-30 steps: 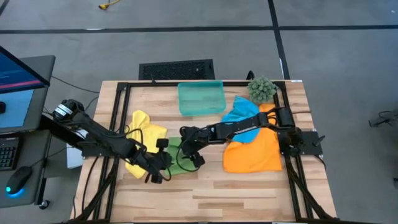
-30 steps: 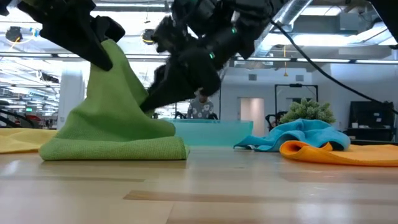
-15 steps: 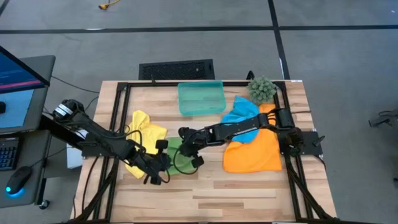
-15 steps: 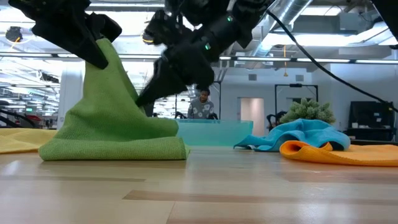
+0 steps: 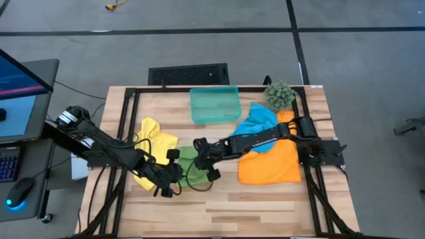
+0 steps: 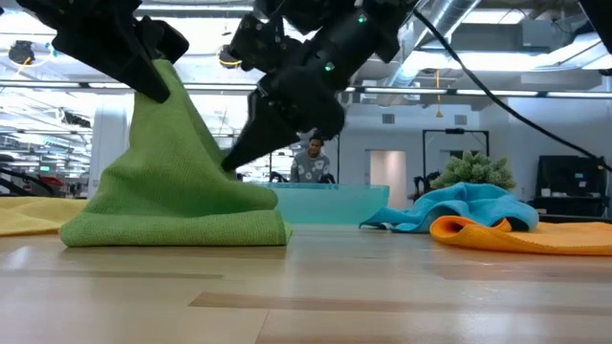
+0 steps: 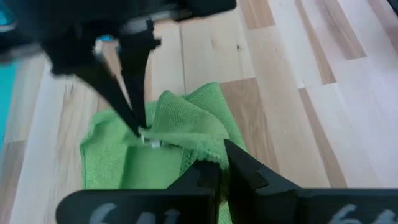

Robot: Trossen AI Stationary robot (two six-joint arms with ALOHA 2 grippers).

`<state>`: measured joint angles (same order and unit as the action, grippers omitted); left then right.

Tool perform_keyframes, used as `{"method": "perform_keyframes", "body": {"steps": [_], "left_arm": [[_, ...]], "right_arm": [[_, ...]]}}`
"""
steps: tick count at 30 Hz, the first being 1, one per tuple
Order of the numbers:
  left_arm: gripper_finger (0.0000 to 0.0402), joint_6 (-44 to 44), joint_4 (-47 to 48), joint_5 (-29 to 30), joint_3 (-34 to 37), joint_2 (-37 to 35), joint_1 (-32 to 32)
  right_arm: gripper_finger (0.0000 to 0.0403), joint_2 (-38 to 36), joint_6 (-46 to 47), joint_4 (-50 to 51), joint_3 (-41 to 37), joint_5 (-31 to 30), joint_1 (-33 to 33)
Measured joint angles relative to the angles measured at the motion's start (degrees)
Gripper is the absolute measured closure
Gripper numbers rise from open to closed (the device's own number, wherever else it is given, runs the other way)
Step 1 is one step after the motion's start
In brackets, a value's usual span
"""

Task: Roll microfiber towels into tight, uniform cylinder then place into a basket
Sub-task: Roll the green microfiber cloth

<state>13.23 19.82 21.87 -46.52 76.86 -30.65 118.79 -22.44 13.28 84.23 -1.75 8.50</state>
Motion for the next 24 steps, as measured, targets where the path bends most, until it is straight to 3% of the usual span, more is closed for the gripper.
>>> {"method": "perform_keyframes", "body": {"steps": [8,13,17,24], "left_arm": [[0.0401,-0.40,2.90,0.04,-3.33,-0.02,-2.08],[0.0401,-1.11,4.10,0.09,-5.49,-0.04,-2.73],[0.0401,-1.14,4.26,0.04,-5.86,-0.04,-2.73],[0.0401,-1.03,4.52,-1.50,-5.86,0.11,-2.71]], "right_arm": [[0.0399,-5.31,0.52,3.04,-0.04,-6.32,4.52],[0.0383,-6.33,1.41,2.88,0.36,-7.14,5.39],[0.0339,-5.51,0.36,2.66,0.48,-7.27,5.26],[0.0229,-5.14,1.29,4.28,0.37,-7.22,5.30]]}}
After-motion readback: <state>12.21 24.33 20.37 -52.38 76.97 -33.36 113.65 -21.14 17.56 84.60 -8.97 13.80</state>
